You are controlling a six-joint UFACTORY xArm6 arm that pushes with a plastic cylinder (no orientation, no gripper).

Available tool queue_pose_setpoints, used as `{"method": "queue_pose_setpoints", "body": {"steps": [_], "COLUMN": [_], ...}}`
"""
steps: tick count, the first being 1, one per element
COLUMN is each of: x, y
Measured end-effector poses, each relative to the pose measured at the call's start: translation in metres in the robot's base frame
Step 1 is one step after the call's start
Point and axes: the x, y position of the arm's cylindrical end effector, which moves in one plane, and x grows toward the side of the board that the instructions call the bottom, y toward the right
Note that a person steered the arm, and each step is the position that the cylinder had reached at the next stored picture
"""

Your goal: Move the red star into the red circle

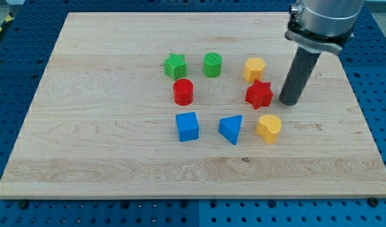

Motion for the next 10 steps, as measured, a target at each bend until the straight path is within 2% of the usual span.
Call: {"method": "queue_pose_setpoints", "body": {"steps": [2, 10], "x": [0.002, -0.011], "y": [-0.003, -0.147]}}
